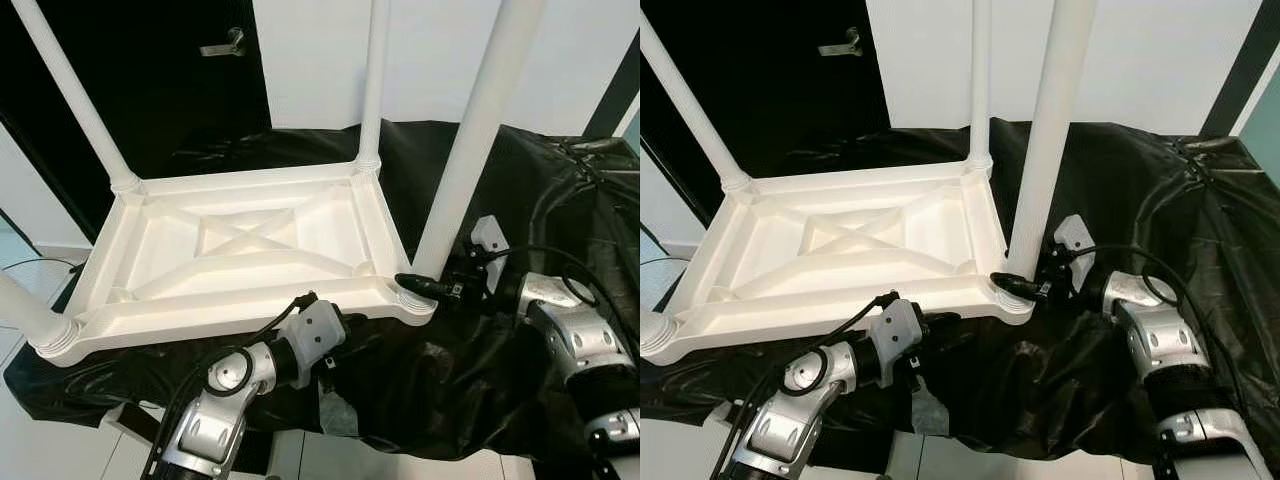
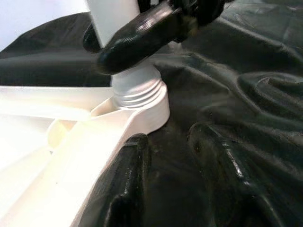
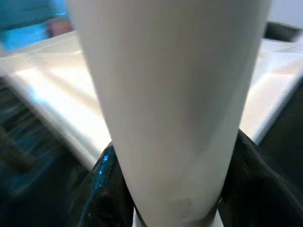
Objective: Building children table
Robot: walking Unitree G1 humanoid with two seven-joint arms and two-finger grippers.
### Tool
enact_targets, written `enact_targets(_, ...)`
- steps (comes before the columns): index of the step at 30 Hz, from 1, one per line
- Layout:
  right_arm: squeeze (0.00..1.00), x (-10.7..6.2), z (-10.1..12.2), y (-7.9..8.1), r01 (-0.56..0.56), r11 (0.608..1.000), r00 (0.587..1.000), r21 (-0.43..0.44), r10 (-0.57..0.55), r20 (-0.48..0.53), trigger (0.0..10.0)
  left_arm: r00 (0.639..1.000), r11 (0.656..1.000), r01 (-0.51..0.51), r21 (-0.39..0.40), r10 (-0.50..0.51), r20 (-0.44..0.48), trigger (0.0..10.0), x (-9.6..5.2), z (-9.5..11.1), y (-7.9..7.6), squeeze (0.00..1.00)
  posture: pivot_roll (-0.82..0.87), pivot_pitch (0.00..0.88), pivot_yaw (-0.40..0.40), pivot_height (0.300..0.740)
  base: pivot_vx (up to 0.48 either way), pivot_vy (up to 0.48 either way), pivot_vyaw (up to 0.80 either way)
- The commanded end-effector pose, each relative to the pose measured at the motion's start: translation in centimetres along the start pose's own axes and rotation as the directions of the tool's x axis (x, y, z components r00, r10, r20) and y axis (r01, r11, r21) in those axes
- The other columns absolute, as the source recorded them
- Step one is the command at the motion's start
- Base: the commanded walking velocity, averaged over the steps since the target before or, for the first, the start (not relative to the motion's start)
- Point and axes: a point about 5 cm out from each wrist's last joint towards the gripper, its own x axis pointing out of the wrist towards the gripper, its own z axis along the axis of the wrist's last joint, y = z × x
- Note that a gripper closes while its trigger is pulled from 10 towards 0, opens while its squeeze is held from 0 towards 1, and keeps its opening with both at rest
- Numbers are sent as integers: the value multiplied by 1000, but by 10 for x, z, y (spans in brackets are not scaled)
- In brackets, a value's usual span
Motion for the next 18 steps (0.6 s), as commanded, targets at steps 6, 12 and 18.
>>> enact_targets(6,0,2,-21,13,336,940,939,55,-330,-95,10000,994,994,-108,2,108,2,10000,-1,2,7,0,22,0,12,740,0,0,0)
enact_targets(12,0,15,-26,37,528,839,848,127,-515,-127,10000,995,995,-98,6,98,-3,10000,-3,0,7,0,13,0,27,740,0,0,0)
enact_targets(18,0,23,-22,49,602,786,799,144,-587,-132,10000,996,995,-95,7,95,-3,10000,-3,0,7,0,13,0,24,740,0,0,0)
